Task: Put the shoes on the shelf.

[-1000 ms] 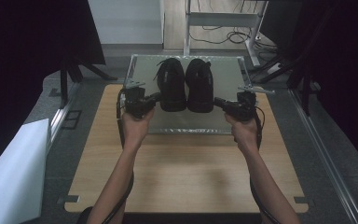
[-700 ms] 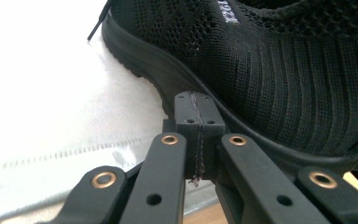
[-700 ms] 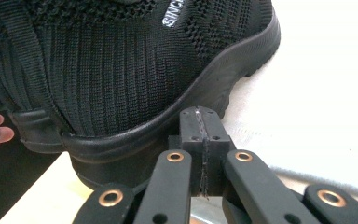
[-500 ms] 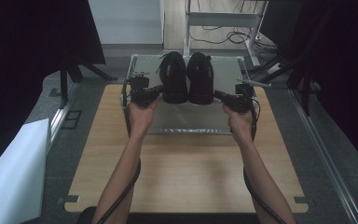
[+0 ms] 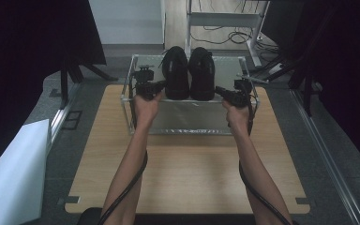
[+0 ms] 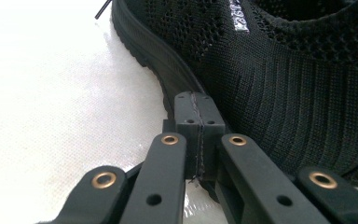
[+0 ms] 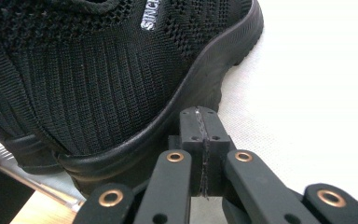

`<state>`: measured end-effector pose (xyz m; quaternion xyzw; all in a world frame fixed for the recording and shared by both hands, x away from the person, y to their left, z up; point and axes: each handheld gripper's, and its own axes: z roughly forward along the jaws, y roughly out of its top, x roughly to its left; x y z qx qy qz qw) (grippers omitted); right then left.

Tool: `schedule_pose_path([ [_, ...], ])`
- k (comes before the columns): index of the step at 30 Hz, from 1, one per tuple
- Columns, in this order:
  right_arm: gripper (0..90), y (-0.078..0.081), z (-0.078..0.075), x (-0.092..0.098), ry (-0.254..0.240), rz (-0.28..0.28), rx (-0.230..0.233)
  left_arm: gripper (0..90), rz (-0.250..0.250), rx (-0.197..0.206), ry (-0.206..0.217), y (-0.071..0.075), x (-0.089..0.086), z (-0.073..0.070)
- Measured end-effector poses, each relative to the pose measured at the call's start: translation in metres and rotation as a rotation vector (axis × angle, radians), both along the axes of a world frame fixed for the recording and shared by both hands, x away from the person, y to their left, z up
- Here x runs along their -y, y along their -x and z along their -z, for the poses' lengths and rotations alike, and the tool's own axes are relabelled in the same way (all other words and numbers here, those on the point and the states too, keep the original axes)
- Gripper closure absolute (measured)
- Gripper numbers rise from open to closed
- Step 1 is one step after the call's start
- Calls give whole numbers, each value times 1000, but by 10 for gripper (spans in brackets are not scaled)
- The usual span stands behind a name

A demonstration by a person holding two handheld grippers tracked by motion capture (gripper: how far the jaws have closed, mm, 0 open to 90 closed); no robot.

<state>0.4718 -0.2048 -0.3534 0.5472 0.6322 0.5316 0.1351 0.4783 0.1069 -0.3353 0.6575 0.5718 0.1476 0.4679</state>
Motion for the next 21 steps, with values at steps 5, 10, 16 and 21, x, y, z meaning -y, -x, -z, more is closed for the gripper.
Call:
schedule_pose_path([
  [5, 843, 4, -1, 1, 4, -1, 14, 781, 4, 51, -39, 11, -3, 1],
  [10, 688, 17, 3, 9, -35, -48, 40, 523, 35, 109, -17, 28, -12, 8],
  [16, 585, 33, 3, 9, 23, -73, 93, 334, 60, 163, -89, 52, -6, 10],
  [21, 505, 50, 1, 8, 82, -132, 155, 238, 97, 174, -100, 69, -3, 11],
])
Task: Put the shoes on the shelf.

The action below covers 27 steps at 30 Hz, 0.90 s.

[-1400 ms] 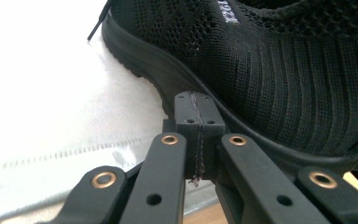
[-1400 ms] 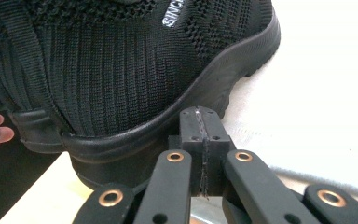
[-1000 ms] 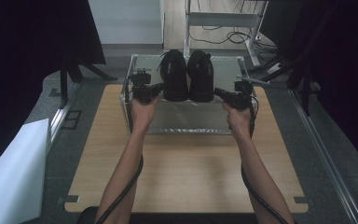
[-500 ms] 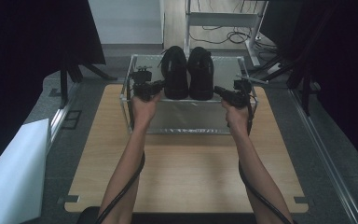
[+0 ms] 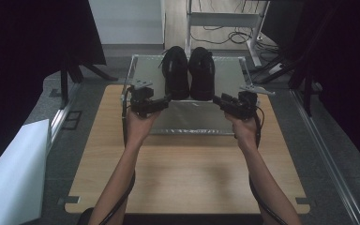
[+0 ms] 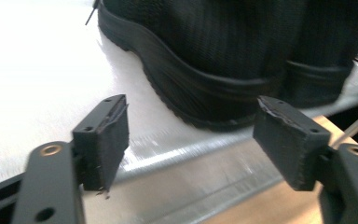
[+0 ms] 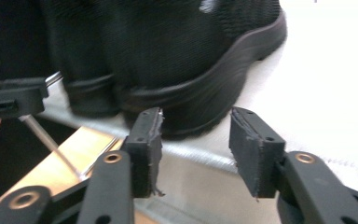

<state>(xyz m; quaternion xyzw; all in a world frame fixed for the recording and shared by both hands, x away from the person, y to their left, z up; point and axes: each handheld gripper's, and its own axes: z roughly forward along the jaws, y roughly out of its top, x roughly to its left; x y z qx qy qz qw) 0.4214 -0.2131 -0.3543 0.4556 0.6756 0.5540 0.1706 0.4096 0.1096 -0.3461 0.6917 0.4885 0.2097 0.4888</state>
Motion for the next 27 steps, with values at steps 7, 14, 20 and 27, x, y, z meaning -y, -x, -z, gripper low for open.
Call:
schedule_pose_path([
  [7, 391, 23, 14, 5, 49, -75, 18, 154, 40, -26, -14, 22, -3, 12],
  [14, 278, 37, 27, 16, 48, -96, 8, 87, 43, -72, -51, 34, -7, 28],
  [20, 207, 44, 37, 20, 71, -105, -19, 0, 77, -92, -113, 42, -8, 39],
  [27, 144, 55, 45, 24, 141, -127, -20, 0, 121, -101, -155, 63, -16, 47],
])
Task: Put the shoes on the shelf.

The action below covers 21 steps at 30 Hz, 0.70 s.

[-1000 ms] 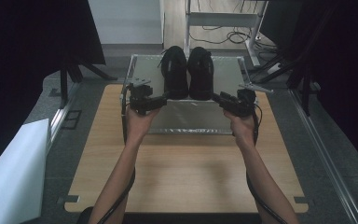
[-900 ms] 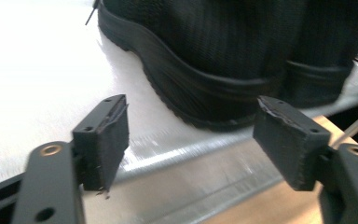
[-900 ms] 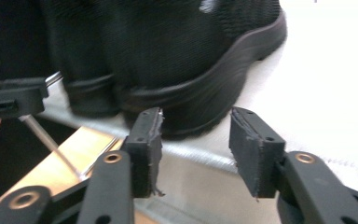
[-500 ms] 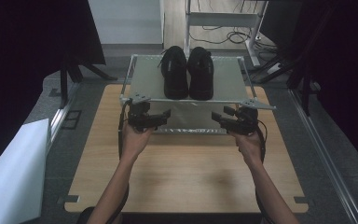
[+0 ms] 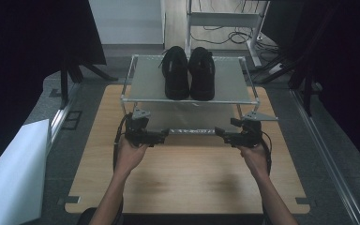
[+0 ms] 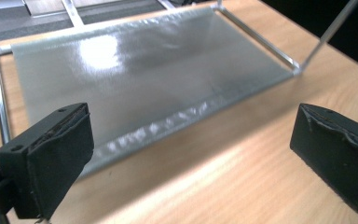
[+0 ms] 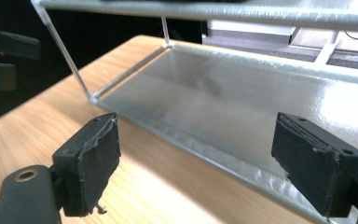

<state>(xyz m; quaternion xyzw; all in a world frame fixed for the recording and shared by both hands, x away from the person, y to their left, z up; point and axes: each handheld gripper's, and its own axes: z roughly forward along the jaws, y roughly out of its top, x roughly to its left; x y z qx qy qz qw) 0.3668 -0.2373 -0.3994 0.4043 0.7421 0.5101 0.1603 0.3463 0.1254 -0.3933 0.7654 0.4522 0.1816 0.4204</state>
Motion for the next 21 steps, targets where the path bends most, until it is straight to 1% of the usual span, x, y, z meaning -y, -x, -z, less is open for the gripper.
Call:
schedule_pose_path([
  [1, 142, 4, 0, 2, 18, -3, 2, 8, 10, 0, -13, 4, -1, 2],
  [3, 140, 6, 0, 3, 27, -5, 3, 12, 25, -7, -29, 11, -4, 7],
  [4, 139, 8, 0, 4, 30, -7, 5, 14, 32, -3, -37, 14, -5, 9],
  [6, 135, 12, -1, 7, 36, -16, 11, 22, 40, -11, -47, 21, -8, 13],
  [10, 125, 22, 0, 12, 54, -29, 6, 30, 59, -6, -61, 34, -10, 21],
  [13, 107, 29, 4, 16, 68, -37, -4, 35, 85, -17, -48, 43, -11, 29],
  [15, 96, 35, 9, 18, 72, -39, -17, 34, 91, -6, -40, 48, -12, 34],
  [16, 72, 39, 16, 20, 72, -46, -35, 31, 92, 1, -38, 51, -13, 37],
  [17, 72, 39, 16, 20, 72, -46, -35, 31, 94, 5, -32, 53, -13, 39],
  [18, 60, 41, 19, 21, 74, -46, -44, 29, 94, 10, -24, 55, -14, 42],
  [19, 45, 45, 26, 22, 78, -48, -52, 27, 96, 13, -15, 57, -15, 44],
  [20, 45, 45, 26, 22, 78, -48, -52, 27, 100, 11, -7, 59, -15, 46],
  [21, 37, 47, 30, 22, 85, -50, -57, 25, 104, 11, -1, 60, -16, 49],
])
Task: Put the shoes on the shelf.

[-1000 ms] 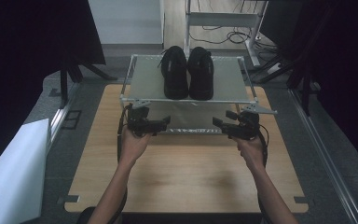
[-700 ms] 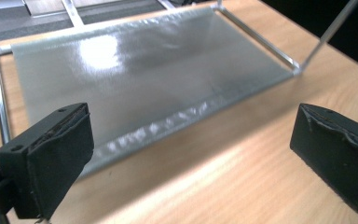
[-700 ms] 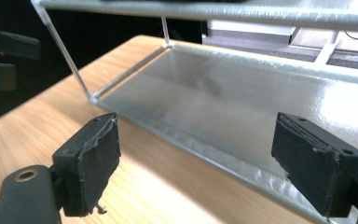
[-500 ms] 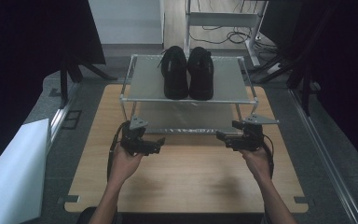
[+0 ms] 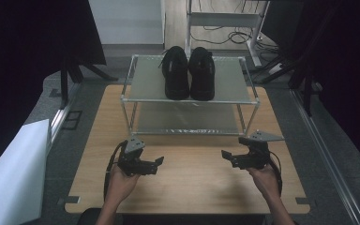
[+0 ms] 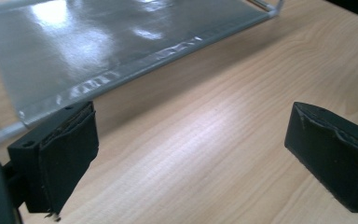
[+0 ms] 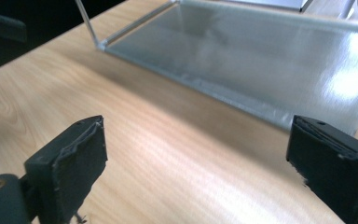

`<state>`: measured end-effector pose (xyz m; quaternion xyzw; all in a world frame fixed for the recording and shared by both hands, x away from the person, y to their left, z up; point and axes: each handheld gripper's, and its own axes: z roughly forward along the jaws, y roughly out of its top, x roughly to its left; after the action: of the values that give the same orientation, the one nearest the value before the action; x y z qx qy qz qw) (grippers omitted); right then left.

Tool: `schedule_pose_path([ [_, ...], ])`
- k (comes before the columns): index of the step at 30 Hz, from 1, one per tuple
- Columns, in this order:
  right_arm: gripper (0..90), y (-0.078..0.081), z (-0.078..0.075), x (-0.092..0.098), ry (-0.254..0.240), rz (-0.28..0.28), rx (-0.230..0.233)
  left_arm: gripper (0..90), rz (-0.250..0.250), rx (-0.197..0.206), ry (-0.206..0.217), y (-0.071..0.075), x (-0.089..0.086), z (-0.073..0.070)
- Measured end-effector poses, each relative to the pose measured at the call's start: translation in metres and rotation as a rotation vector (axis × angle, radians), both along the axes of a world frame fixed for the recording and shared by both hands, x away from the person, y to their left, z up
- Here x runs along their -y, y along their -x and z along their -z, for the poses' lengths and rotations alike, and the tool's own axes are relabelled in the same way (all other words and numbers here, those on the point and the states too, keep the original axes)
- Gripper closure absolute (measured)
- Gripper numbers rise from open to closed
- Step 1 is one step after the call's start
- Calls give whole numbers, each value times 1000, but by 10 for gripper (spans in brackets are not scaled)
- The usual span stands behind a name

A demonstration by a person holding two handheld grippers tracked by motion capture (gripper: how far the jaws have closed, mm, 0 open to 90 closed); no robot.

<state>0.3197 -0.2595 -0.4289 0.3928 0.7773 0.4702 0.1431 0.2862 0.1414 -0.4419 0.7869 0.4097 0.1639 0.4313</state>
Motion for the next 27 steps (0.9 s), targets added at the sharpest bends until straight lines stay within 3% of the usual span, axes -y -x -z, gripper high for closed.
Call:
schedule_pose_path([
  [7, 0, 12, 27, 1, 18, -2, -34, 22, 11, -19, 26, 7, 0, 21],
  [9, 0, 14, 40, 1, 58, -1, -38, 21, 12, -33, 16, 9, 2, 30],
  [12, 0, 15, 48, 1, 68, -6, -50, 21, 15, -57, -4, 10, 4, 41],
  [14, 0, 16, 59, 0, 109, -7, -60, 21, 18, -71, -27, 11, 7, 50],
  [27, 0, 16, 84, -10, 206, -59, -79, 14, 51, -99, -125, 9, 25, 74],
])
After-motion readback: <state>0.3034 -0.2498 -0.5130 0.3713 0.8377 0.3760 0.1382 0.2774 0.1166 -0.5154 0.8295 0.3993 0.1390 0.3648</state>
